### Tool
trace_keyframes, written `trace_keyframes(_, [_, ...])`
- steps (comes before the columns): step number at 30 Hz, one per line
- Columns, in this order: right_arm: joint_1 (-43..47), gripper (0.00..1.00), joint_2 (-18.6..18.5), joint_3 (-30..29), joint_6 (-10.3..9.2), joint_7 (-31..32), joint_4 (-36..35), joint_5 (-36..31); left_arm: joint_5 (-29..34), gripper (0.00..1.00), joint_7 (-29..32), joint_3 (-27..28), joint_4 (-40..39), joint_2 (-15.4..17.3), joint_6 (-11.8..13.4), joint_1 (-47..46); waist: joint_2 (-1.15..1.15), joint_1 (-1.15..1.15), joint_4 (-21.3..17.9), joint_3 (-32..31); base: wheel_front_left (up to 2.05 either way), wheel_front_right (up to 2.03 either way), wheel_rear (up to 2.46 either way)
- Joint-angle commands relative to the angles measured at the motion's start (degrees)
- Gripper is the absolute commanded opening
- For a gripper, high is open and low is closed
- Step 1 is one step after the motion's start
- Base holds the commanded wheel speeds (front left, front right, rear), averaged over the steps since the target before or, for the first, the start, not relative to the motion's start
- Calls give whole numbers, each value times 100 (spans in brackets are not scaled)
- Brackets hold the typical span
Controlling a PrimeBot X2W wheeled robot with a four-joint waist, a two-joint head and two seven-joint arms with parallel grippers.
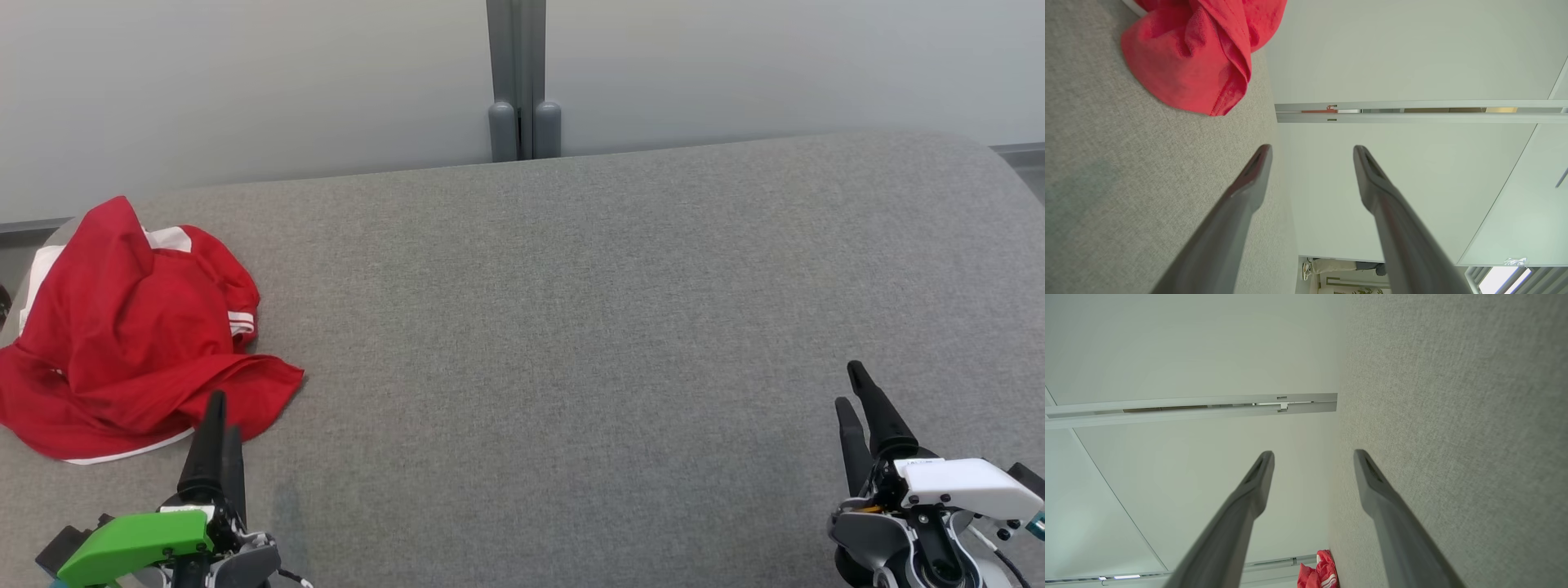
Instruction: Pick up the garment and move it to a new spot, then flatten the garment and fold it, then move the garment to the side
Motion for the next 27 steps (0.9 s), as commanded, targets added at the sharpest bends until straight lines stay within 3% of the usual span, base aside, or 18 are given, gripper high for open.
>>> trace_keyframes(1, [-132,100,-28,-8,10,-74,-111,-149,68,100,-69,-5,-127,27,-6,-70,0,0,-2,1,0,0,0])
trace_keyframes(9, [-261,100,-35,-137,11,-280,-148,-949,449,100,-273,178,-226,34,-7,-79,0,0,-13,12,0,0,0])
trace_keyframes(17, [-362,100,-40,-89,12,-468,-546,-2249,891,100,-462,275,-297,40,-9,-152,0,0,-31,26,0,0,0])
trace_keyframes(27, [-413,100,-91,252,13,-682,-1064,-3904,2212,100,-673,141,-947,48,130,-133,0,0,-51,85,0,0,0])
